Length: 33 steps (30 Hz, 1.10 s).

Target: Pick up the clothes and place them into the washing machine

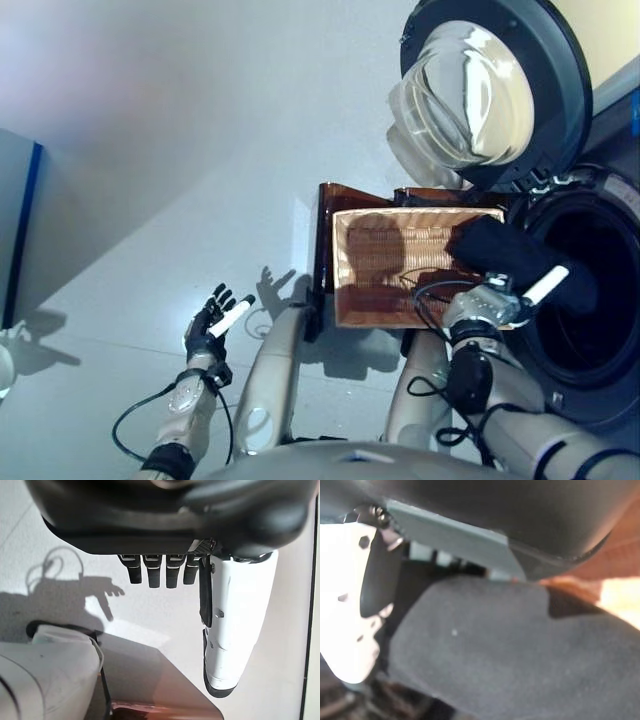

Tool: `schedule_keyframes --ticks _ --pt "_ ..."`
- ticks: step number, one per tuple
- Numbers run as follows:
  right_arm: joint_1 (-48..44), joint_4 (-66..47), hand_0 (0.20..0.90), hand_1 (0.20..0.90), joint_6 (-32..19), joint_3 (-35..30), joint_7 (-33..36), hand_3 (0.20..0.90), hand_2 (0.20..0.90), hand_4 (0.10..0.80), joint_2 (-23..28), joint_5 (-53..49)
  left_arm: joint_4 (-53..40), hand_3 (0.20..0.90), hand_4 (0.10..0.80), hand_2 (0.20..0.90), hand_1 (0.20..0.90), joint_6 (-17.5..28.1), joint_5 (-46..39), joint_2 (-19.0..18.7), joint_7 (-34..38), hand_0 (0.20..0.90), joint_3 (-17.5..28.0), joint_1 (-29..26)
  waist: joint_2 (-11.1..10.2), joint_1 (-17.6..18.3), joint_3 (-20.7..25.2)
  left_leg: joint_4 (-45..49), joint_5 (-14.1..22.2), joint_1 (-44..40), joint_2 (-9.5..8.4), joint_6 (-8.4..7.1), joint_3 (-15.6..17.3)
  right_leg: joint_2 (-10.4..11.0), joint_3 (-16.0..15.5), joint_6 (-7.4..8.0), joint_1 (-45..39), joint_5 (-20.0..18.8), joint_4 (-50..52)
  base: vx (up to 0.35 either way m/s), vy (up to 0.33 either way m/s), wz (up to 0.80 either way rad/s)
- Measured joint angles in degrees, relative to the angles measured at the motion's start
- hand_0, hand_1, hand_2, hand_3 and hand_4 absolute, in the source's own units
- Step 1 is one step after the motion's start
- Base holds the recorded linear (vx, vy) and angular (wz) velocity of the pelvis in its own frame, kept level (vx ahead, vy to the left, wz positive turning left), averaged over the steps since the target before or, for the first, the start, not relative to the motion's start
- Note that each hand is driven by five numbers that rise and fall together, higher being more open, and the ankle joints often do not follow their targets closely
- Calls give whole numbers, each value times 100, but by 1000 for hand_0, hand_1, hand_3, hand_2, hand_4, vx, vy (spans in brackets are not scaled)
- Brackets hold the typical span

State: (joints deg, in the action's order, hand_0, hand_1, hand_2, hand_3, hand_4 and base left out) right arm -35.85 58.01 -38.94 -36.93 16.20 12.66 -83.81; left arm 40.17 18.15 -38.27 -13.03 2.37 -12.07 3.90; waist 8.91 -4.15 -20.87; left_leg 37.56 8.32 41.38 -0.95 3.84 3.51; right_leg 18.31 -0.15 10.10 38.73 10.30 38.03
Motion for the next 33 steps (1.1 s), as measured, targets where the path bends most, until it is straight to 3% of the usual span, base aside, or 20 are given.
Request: schedule_keyframes --ticks 10,21,31,33 --pt "-434 385 200 200 -127 -292 524 200 200 300 1391 12 -22 900 800 900 900 -2 4 96 -204 900 -292 184 371 2 251 -104 -7 4 -21 -19 226 15 291 42 272 -25 91 22 8 -8" --pt "-466 423 200 200 -349 -545 882 200 200 300 1974 13 -92 900 800 900 900 -1 2 103 -222 900 -440 210 545 39 278 -215 -40 8 -17 -14 340 4 416 47 447 -26 118 8 -2 -4" --pt "-535 645 200 200 -389 -541 1006 200 200 300 1987 9 -204 900 800 900 900 3 -4 104 -207 900 -446 207 595 30 280 -256 -31 19 -7 -51 434 -1 509 47 569 -25 162 8 0 -2" --pt "-552 645 900 900 -389 -539 1007 900 900 800 1979 8 -208 900 800 900 900 5 -4 104 -199 900 -446 206 594 31 280 -259 -32 18 -5 -47 443 -5 518 47 576 -25 165 6 -1 -2"
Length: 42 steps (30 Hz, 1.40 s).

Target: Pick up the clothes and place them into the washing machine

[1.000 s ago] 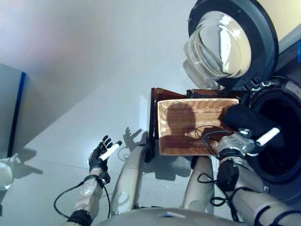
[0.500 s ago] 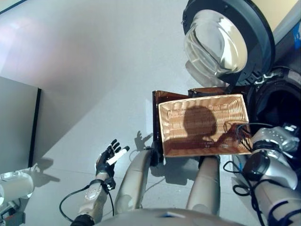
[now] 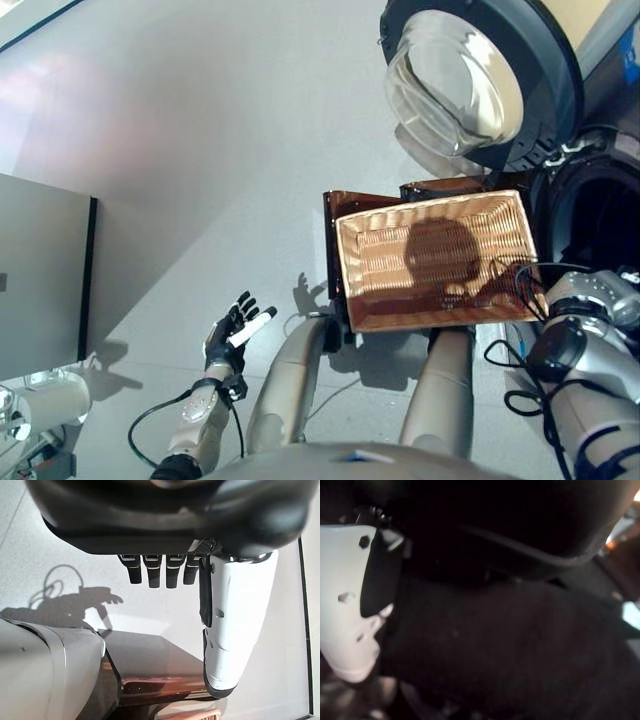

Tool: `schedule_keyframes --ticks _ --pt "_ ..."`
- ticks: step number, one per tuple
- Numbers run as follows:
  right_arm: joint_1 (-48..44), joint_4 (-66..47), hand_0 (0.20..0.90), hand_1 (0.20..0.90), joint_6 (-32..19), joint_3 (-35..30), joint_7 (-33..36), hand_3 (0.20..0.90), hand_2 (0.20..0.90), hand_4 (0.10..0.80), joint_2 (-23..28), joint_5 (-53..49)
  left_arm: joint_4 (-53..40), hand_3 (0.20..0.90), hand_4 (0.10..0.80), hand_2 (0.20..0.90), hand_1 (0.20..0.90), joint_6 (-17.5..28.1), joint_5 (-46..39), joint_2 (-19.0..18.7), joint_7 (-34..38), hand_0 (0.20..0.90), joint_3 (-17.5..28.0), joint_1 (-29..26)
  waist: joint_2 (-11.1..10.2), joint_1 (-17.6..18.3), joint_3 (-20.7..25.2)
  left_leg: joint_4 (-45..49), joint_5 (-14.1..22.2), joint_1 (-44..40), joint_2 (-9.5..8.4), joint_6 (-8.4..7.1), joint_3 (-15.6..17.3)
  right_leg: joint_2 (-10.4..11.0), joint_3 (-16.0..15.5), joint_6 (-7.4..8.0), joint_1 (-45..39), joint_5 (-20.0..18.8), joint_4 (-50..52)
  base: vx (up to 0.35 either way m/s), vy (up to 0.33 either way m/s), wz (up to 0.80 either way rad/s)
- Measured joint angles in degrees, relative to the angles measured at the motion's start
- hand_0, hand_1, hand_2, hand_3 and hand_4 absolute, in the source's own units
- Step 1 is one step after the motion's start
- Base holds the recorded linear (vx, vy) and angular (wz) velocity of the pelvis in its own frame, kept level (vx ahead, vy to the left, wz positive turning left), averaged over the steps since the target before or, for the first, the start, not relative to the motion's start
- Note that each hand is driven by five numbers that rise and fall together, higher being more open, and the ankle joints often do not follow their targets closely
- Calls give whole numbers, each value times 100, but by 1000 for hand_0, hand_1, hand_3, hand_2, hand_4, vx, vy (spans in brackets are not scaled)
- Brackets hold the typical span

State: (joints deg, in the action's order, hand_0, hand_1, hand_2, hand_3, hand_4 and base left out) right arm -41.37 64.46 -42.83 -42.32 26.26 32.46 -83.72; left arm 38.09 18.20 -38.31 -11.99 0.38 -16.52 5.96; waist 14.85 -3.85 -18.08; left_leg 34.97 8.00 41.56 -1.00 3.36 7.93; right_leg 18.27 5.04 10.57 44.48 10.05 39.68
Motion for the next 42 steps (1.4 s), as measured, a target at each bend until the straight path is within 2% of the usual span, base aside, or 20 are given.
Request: schedule_keyframes --ticks 19,27,31,34,42 --pt "-120 41 900 900 56 227 19 900 900 800 5 12 3 900 800 900 900 -1 -94 0 88 900 9 -1 -124 38 -19 26 -3 0 27 18 -2 -32 -2 -1 -11 -1 -22 0 0 0" --pt "-78 278 900 900 566 687 3 900 900 800 -10 575 12 900 800 900 900 -2 -117 0 79 900 21 -1 -221 84 -4 133 44 -4 57 11 -40 -62 -24 -3 -89 -3 -3 -15 -6 0" --pt "-85 255 900 900 688 908 -52 900 900 800 -237 764 15 900 800 900 900 -2 -137 -1 76 900 29 11 -244 89 7 162 51 -2 67 4 -45 -69 -25 -4 -97 -3 7 0 0 0" --pt "-20 277 900 900 793 930 -126 900 900 800 -559 863 13 900 800 900 900 -2 -190 -1 75 900 45 27 -264 62 11 206 76 2 90 4 -40 -85 -25 -5 -102 -5 17 -10 9 -2" --pt "450 391 900 900 1104 1564 -140 900 900 800 -1426 1617 22 900 800 900 900 4 -197 0 72 900 77 34 -299 30 21 229 77 -2 122 17 -45 -116 -33 -6 -114 -5 25 0 0 0"
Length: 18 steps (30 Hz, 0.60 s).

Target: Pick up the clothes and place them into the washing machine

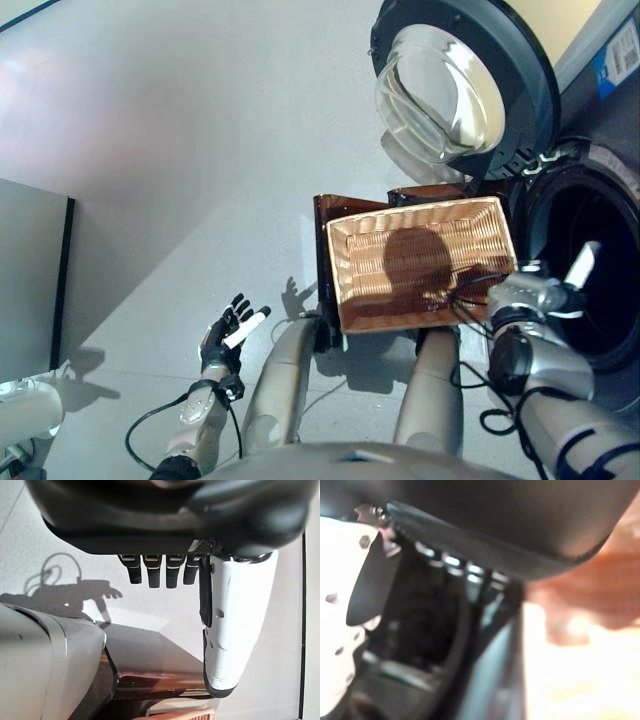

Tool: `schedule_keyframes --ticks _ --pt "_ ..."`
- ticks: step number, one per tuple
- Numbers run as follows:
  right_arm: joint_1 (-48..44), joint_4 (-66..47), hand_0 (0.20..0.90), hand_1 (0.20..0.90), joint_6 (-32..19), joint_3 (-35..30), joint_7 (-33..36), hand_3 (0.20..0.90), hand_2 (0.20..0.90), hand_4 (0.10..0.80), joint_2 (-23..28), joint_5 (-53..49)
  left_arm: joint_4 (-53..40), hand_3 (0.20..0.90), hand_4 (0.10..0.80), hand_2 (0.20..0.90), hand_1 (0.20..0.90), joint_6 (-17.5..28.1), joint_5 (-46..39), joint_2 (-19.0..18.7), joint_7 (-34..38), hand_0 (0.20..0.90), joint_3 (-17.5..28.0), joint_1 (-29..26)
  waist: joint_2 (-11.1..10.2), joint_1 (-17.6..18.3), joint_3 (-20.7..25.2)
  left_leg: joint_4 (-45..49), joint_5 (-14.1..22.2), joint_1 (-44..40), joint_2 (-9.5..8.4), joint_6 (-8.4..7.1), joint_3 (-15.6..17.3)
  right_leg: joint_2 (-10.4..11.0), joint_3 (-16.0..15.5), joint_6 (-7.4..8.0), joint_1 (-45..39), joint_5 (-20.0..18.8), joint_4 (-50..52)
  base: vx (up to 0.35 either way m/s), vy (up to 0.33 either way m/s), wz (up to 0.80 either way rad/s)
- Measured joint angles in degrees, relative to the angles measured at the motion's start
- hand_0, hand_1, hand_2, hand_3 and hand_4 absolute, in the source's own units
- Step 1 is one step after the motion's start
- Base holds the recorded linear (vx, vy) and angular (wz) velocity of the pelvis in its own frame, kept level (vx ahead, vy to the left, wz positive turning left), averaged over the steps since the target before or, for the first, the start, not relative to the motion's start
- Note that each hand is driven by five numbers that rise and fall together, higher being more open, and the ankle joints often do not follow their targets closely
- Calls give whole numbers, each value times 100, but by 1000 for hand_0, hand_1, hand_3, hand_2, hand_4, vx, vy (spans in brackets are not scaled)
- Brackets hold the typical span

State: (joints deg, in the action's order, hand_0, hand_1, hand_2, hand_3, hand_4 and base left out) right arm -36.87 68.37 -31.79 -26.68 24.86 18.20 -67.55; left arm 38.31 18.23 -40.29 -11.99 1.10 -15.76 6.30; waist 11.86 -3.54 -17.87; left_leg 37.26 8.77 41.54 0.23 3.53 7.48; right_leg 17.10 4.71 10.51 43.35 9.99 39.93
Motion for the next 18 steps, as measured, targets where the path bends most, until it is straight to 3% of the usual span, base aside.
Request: schedule_keyframes --ticks 9,18 --pt "431 -169 900 900 293 611 -12 900 900 800 -352 786 48 900 800 900 900 48 3 8 -1 900 252 32 -188 87 9 -179 -52 -167 15 -66 -55 -30 -89 -36 -224 -82 -212 22 -10 1" --pt "1042 -174 900 900 1118 1633 -256 900 900 800 -330 2127 561 900 800 900 900 55 93 101 13 900 678 -25 -656 118 119 -1048 -309 -1121 19 -128 -163 -62 -403 -25 -1254 -290 -1067 98 -51 0"
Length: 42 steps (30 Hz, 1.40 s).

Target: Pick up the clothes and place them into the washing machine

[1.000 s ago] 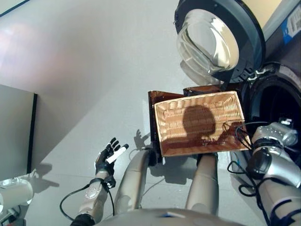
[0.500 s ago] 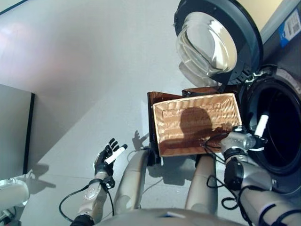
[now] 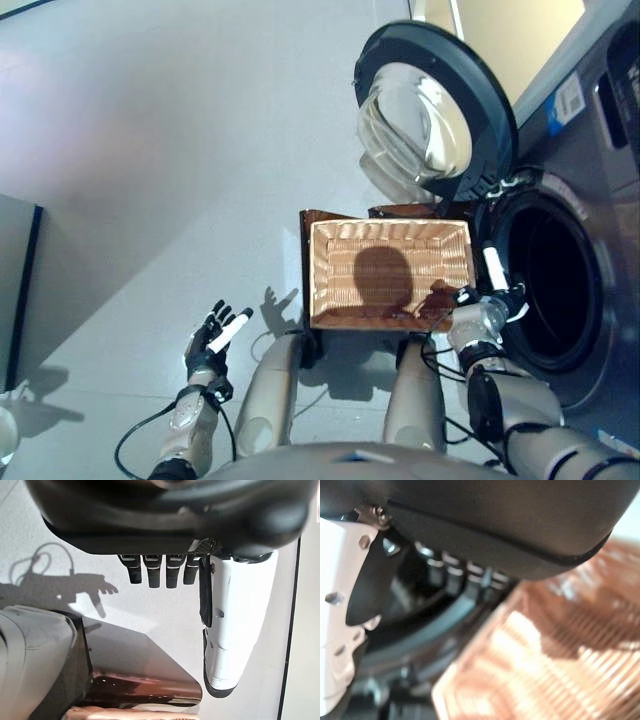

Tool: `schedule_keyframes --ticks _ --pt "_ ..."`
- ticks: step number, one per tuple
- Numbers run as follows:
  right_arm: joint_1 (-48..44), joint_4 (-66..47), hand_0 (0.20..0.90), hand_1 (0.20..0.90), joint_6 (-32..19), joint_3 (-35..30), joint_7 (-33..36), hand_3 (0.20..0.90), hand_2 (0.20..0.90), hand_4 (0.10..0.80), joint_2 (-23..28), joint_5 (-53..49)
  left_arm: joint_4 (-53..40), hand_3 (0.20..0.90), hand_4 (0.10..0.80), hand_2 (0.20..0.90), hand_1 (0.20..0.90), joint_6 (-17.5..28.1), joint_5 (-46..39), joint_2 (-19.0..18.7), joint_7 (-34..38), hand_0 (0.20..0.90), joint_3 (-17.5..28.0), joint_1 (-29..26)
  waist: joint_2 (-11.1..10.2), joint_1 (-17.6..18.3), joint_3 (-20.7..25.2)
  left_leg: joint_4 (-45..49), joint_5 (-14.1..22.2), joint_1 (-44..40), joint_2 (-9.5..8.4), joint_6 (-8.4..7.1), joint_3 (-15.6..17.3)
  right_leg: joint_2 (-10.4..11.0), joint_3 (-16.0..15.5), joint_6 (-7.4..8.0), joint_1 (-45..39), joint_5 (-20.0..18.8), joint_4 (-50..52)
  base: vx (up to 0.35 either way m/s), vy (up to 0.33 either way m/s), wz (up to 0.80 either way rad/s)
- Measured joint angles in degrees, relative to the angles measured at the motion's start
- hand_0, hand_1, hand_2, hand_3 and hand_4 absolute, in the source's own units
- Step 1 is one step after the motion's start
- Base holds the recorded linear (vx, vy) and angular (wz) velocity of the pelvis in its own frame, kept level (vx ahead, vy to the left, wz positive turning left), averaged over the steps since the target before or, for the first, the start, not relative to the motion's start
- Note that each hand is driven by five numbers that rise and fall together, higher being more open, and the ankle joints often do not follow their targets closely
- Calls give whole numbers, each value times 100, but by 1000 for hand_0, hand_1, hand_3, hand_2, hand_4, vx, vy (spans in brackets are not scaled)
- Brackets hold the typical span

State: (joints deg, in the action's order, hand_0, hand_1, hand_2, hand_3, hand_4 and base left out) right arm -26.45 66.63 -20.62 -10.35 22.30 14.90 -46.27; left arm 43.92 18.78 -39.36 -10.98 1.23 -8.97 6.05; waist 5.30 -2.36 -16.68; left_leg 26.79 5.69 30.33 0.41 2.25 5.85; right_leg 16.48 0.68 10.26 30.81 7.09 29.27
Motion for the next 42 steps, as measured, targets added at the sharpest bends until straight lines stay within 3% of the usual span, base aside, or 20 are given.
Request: schedule_keyframes --ticks 4,13,22,29,42 --pt "217 -3 900 900 355 718 -185 900 900 800 63 976 457 900 800 900 900 -5 292 12 -3 900 160 -34 -233 3 43 -491 -145 -551 29 -20 1 -58 -129 8 -601 -182 -558 123 -45 -6" --pt "935 -39 900 900 753 1311 -522 900 900 800 87 2517 1303 900 800 900 900 -23 708 26 177 900 841 -219 -566 0 213 -1486 -431 -1722 71 -90 -14 -203 -376 15 -1940 -646 -1836 138 -42 -3" --pt "2215 -157 900 900 806 1285 -985 900 900 800 -98 2736 1589 900 800 900 900 -22 1091 23 186 900 906 -12 -934 117 968 -2383 -608 -2728 95 -203 2 -298 -535 -17 -2868 -738 -2602 128 -32 -3" --pt "2715 -28 900 900 807 1225 -999 900 900 800 -245 2734 1930 900 800 900 900 -89 1515 30 246 900 939 145 -870 177 1407 -3035 -852 -3255 185 -295 29 -458 -603 -38 -3262 -851 -2983 39 -8 -3" --pt "2783 -64 900 900 798 1257 -1080 900 900 800 -582 2664 1915 900 800 900 900 -91 1610 218 250 900 927 244 -814 172 1589 -3135 -948 -3334 378 -414 73 -672 -628 -147 -3461 -1062 -3397 7 -2 -3"
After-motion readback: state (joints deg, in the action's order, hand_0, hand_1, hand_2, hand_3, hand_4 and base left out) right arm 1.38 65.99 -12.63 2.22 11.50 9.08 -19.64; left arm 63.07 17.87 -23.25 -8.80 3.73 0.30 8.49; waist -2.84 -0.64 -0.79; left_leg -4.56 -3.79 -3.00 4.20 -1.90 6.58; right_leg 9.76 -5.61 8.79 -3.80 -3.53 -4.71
